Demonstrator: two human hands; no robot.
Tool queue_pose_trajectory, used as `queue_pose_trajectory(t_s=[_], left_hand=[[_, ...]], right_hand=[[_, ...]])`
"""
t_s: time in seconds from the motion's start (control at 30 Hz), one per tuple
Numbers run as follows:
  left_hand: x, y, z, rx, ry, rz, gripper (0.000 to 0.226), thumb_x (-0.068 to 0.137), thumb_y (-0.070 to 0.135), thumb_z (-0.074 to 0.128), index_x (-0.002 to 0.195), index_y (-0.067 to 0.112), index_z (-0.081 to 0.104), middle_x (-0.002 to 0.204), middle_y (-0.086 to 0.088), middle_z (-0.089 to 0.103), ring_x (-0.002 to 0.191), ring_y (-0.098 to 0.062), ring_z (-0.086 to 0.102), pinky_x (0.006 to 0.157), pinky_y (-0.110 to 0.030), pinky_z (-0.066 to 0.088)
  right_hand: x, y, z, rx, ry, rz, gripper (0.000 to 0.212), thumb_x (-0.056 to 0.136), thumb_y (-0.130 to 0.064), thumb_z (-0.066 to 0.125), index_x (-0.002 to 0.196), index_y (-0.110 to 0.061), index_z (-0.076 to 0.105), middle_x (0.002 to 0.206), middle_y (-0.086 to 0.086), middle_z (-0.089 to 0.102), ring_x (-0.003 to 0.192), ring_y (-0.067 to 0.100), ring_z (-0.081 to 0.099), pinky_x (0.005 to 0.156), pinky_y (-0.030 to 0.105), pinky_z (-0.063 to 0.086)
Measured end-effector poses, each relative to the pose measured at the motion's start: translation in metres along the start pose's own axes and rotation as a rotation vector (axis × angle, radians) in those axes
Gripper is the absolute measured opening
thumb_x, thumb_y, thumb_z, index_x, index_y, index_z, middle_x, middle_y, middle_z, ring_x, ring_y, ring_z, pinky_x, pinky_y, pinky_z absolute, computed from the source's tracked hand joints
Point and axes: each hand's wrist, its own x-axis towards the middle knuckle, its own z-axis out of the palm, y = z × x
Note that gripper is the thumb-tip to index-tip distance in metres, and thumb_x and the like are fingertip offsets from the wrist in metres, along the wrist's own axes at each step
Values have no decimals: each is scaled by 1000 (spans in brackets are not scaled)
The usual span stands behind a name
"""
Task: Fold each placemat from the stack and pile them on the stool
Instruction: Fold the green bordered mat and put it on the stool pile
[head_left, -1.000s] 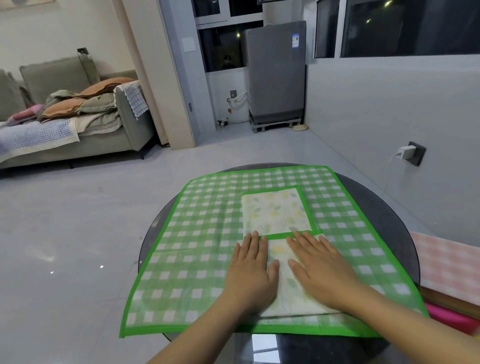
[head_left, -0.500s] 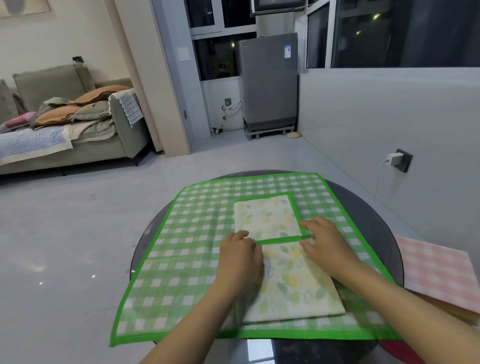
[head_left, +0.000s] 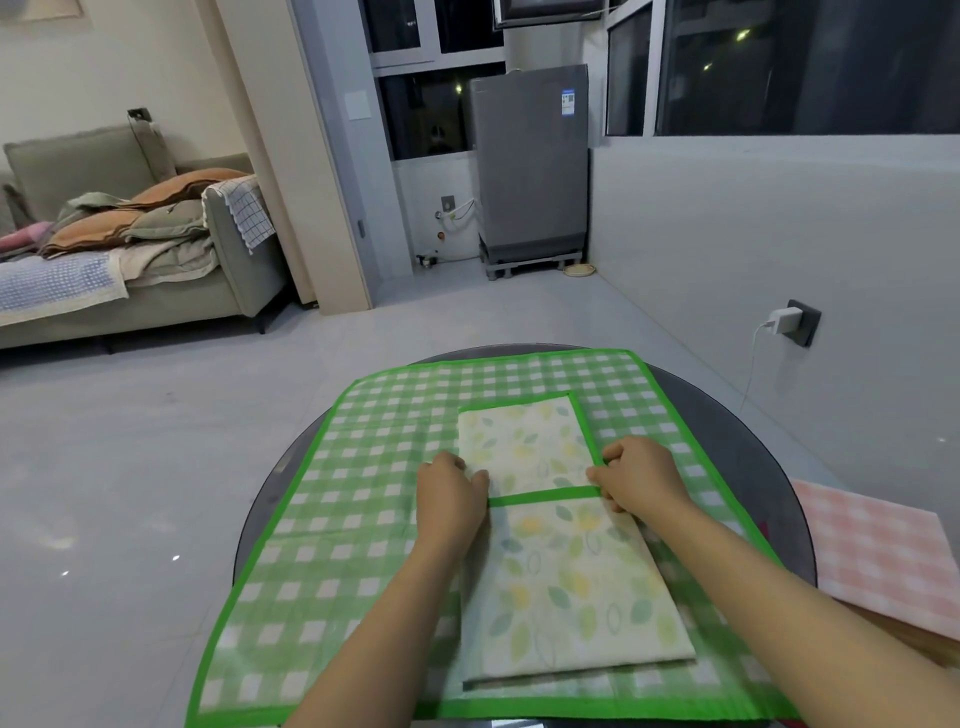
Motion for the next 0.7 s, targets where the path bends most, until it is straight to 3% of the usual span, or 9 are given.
queue_pose_trajectory(t_s=[0.07,0.1,0.17,0.23,0.3,0.37,0.53,0.7], left_hand=[[5,1,1,-22,-6,-50,29,89,24,62,109,4,55,108,-11,60,95,-25,59,70,-28,42],[8,1,1,-30,-7,-71,20,88,24,63,96,7,55,99,-10,61,88,-25,59,67,-30,43],[12,-1,3,-51,9,-107,26,86,23,65,72,11,46,78,-8,58,68,-22,55,58,-30,44],[15,-2,4,-67,8,-118,27,84,23,67,70,8,49,68,-8,58,58,-21,53,48,-28,40],[16,-4,5,-116,1,-130,21,84,22,67,74,5,58,68,-11,61,58,-24,56,49,-28,43],[16,-8,6,-200,-9,-145,22,84,21,66,70,7,56,66,-14,63,56,-26,58,53,-34,50],[9,-8,2,-533,-39,-222,18,88,16,63,80,6,50,60,-12,57,43,-21,51,43,-27,46],[1,-6,-7,-715,-73,-207,16,90,15,62,84,2,55,63,-12,57,43,-19,51,46,-29,52]], right_hand=[[4,0,2,-5,15,24,36,84,-10,68,108,14,58,91,29,68,63,29,62,69,47,56],[6,1,3,-6,20,31,36,84,-9,67,108,16,58,89,29,68,60,27,60,67,46,56],[8,1,4,-12,18,44,30,84,-9,67,101,15,60,75,23,66,54,26,58,65,44,57],[10,0,4,-42,22,47,18,85,-10,66,81,8,65,65,15,59,46,23,56,62,41,57],[12,1,6,-60,28,53,28,85,-11,66,61,-5,53,57,10,54,40,19,53,59,36,56],[13,1,6,-56,22,54,37,85,-12,65,54,-10,45,52,7,50,38,18,52,57,33,54],[10,2,0,190,-6,99,24,86,-11,66,65,-5,56,60,9,59,44,18,55,56,31,55],[4,6,-12,468,-84,128,10,86,-7,66,84,-4,57,72,12,61,55,19,58,45,23,54]])
